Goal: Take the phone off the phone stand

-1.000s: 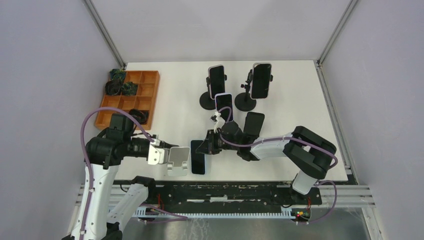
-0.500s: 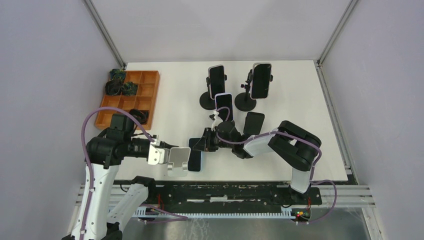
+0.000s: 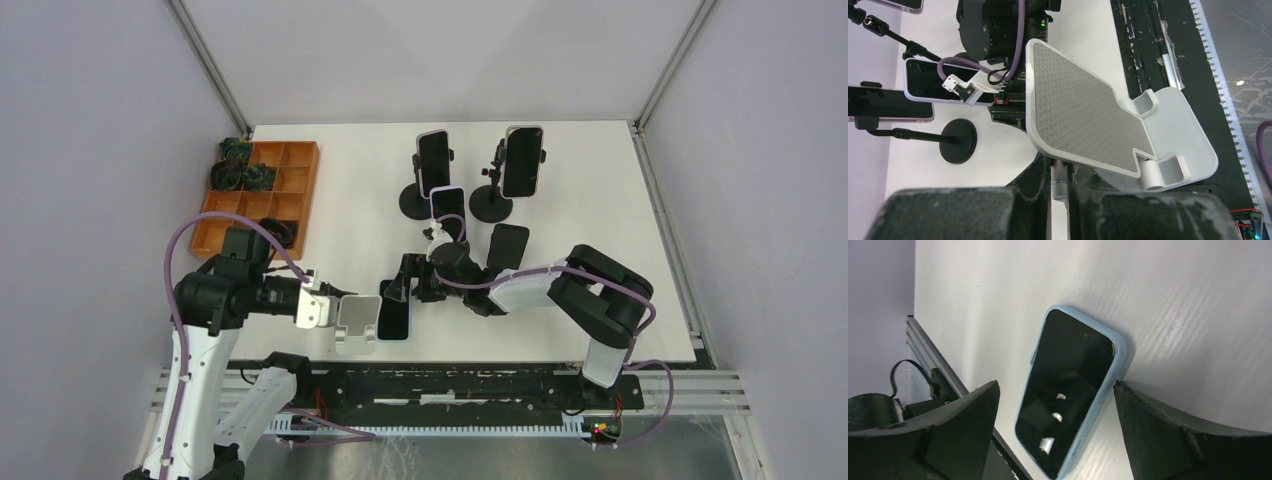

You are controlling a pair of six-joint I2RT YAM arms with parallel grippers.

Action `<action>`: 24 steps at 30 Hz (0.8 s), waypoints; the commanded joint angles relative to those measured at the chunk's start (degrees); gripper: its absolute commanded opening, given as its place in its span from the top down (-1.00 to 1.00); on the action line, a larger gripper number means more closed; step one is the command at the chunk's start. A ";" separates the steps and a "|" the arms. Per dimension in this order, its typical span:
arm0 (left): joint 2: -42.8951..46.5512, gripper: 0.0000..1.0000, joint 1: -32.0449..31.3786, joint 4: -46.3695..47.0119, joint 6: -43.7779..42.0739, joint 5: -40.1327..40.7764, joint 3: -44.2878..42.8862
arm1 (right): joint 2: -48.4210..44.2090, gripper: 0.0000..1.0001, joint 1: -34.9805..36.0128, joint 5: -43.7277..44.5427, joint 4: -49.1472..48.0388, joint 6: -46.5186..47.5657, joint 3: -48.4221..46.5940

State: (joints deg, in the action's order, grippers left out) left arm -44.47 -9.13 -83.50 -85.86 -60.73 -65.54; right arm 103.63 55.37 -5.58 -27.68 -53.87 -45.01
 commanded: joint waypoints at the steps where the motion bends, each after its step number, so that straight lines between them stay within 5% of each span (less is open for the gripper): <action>1: -0.09 0.95 -0.19 0.27 -1.59 -4.02 -0.20 | -4.16 -0.85 0.81 5.23 7.50 3.43 -2.01; 7: -0.15 0.95 -0.19 0.27 -2.08 -3.86 -0.13 | -13.79 -0.96 1.12 7.61 11.28 7.54 1.52; 15: -0.34 0.94 -0.19 0.88 -3.82 -4.32 0.06 | -32.73 -0.75 5.41 -7.75 -10.30 12.93 12.41; 24: -0.82 0.90 -0.19 0.21 -4.35 -5.22 -0.03 | -30.73 -0.61 13.61 -12.07 -24.91 15.67 7.38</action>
State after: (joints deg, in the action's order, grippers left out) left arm -45.39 -9.13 -83.50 -87.11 -62.13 -65.23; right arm 70.85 67.88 -15.14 -42.35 -40.14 -33.76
